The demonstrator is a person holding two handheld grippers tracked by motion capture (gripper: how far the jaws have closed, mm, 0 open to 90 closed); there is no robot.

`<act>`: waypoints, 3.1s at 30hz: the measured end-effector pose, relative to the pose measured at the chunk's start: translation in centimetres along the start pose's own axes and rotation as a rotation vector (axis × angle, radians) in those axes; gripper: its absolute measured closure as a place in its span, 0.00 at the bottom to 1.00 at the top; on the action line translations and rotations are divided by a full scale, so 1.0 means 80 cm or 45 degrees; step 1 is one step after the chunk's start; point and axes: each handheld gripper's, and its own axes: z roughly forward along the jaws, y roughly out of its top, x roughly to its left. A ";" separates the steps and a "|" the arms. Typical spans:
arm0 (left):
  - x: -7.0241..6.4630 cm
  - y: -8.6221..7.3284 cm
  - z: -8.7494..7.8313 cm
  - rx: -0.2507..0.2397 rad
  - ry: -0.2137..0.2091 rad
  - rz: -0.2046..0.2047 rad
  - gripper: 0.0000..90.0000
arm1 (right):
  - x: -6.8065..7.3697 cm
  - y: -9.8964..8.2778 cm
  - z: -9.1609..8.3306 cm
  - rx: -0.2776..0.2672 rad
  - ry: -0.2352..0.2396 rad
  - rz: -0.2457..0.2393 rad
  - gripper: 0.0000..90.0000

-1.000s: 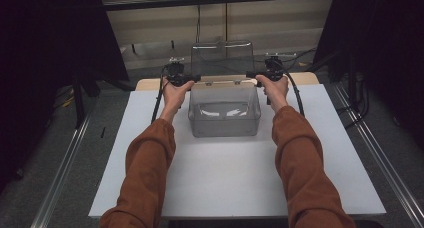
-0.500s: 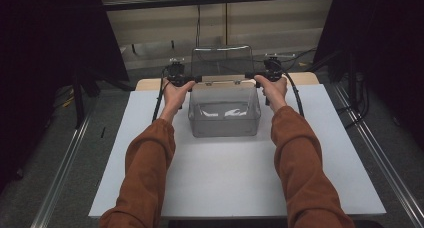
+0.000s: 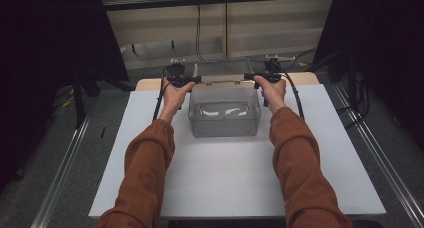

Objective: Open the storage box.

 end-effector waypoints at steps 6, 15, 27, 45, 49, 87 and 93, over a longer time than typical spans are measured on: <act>0.002 -0.003 0.001 -0.013 -0.011 -0.018 0.53 | 0.000 -0.002 0.003 -0.002 -0.009 0.013 0.55; 0.002 -0.001 -0.001 -0.090 -0.042 -0.039 0.48 | 0.001 -0.003 0.001 -0.058 -0.085 -0.070 0.43; 0.003 -0.001 -0.006 -0.134 -0.029 0.016 0.34 | 0.020 0.000 -0.004 -0.171 -0.067 -0.224 0.22; -0.007 -0.018 -0.019 -0.224 -0.012 0.062 0.10 | 0.024 -0.010 -0.026 -0.282 -0.108 -0.344 0.05; -0.009 -0.020 -0.028 -0.248 -0.032 0.080 0.08 | 0.026 -0.016 -0.032 -0.298 -0.131 -0.394 0.05; -0.050 -0.063 -0.109 -0.437 -0.027 0.257 0.03 | 0.051 -0.067 -0.109 -0.512 -0.157 -0.562 0.00; -0.051 -0.076 -0.119 -0.457 -0.043 0.274 0.03 | 0.053 -0.080 -0.125 -0.539 -0.162 -0.573 0.00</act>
